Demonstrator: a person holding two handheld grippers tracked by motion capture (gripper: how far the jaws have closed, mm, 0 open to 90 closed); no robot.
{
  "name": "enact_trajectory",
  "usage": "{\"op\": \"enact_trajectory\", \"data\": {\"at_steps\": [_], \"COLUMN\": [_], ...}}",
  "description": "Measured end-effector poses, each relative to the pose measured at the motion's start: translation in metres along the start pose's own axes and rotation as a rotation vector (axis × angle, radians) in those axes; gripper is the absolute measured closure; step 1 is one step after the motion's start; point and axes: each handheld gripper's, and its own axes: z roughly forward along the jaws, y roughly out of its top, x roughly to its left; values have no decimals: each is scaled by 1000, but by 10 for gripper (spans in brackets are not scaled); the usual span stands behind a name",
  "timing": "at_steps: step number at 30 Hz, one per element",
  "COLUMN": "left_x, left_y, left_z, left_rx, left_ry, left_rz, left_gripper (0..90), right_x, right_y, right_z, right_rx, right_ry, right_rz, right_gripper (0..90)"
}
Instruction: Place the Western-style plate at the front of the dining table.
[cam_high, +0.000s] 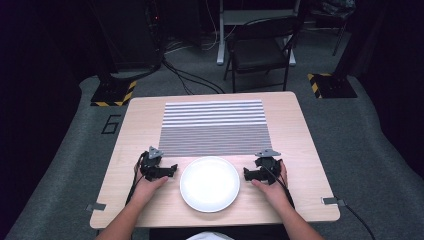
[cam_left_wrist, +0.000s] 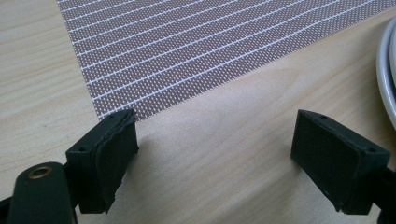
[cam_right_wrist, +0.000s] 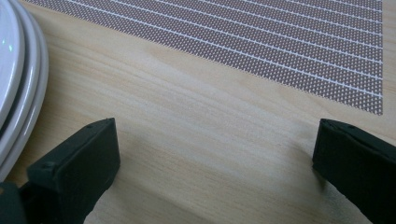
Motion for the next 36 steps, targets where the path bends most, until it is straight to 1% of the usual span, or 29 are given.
{"op": "enact_trajectory", "data": {"at_steps": [16, 18, 19, 22, 25, 26, 27, 28, 30, 31, 32, 33, 34, 36], "left_x": [0, 1, 0, 1, 1, 1, 2, 2, 3, 3, 3, 3, 3, 1], "left_y": [0, 0, 0, 0, 0, 0, 1, 0, 1, 1, 1, 1, 2, 3], "left_z": [0, -1, 0, 0, 0, -1, -1, -1, -2, -3, -5, -5, -9, -14], "left_rx": [-5, 7, -1, 0, -3, -6, -9, -12, -14, -6, -10, -10, -21, -29], "left_ry": [1, -2, 0, 8, 8, 13, 16, 20, 35, 41, 55, 55, 49, 38], "left_rz": [-3, -1, -4, -10, -13, -20, -17, -21, -37, -34, -44, -44, -53, -61], "left_gripper": [146, 149, 149, 162, 176, 176, 188, 204, 260, 276, 286, 300, 317, 347], "right_x": [1, 1, 1, 1, 2, 3, 3, 4, 6, 7, 8, 8, 9, 10], "right_y": [0, 0, -1, -1, -2, -2, -2, -2, -4, -5, -5, -5, -4, -4], "right_z": [0, -1, -1, -1, -2, -2, -2, -3, -5, -7, -9, -9, -11, -14], "right_rx": [0, 1, 0, -5, -4, -3, -6, -11, -32, -35, -36, -36, -37, -48], "right_ry": [-8, -10, -11, -16, -23, -27, -29, -31, -44, -51, -54, -54, -64, -60], "right_rz": [7, 9, 9, 4, 12, 17, 28, 29, 39, 47, 44, 44, 36, 40], "right_gripper": [1, 1, 1, 4, 8, 14, 24, 39, 142, 177, 185, 185, 215, 247]}}
